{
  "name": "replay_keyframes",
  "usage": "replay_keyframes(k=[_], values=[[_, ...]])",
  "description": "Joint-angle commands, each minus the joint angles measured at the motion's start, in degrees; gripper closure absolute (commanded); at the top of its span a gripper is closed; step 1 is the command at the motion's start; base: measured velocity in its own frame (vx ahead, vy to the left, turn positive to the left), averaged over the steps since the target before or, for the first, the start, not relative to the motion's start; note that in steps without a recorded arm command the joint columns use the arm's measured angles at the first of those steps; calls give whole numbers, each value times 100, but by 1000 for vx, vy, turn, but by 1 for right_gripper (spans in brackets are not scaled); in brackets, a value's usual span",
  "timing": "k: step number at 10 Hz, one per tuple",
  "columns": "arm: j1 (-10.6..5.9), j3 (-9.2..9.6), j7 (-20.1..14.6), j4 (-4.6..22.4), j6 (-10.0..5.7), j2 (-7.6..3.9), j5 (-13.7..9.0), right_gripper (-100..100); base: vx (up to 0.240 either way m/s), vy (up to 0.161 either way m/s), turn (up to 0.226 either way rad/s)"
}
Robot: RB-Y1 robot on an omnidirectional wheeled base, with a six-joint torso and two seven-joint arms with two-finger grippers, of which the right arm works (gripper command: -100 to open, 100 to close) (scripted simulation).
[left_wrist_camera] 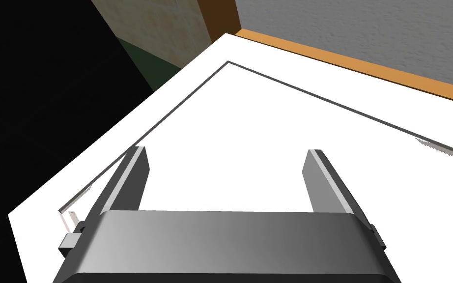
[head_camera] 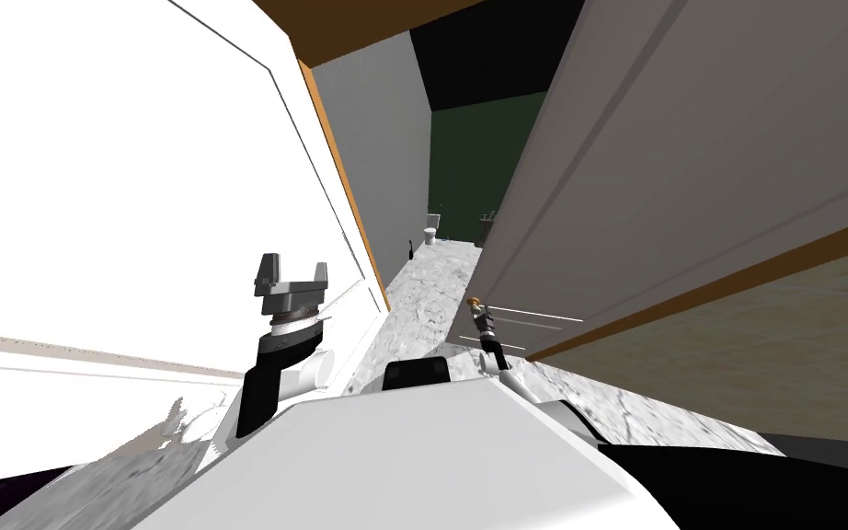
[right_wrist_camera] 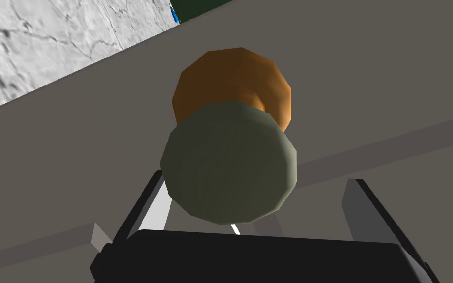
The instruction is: Pull the door open
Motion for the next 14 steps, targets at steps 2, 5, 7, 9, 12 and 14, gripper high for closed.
replay_keyframes(k=[2, 5, 7, 9, 12, 14], values=[[1, 73, -456, -107, 63, 76, -159, -100, -81, 29, 25], [-22, 136, -896, -151, 100, 127, -313, -100, -64, -7, 25], [-35, 171, -1133, -176, 120, 155, -398, -100, -69, -16, 25], [-49, 206, -1364, -201, 141, 184, -485, -100, -49, -7, 18], [-77, 281, -1834, -254, 185, 245, -669, -100, -63, -9, 28], [-106, 357, -2206, -308, 230, 307, -858, -100, -70, -10, 33]])
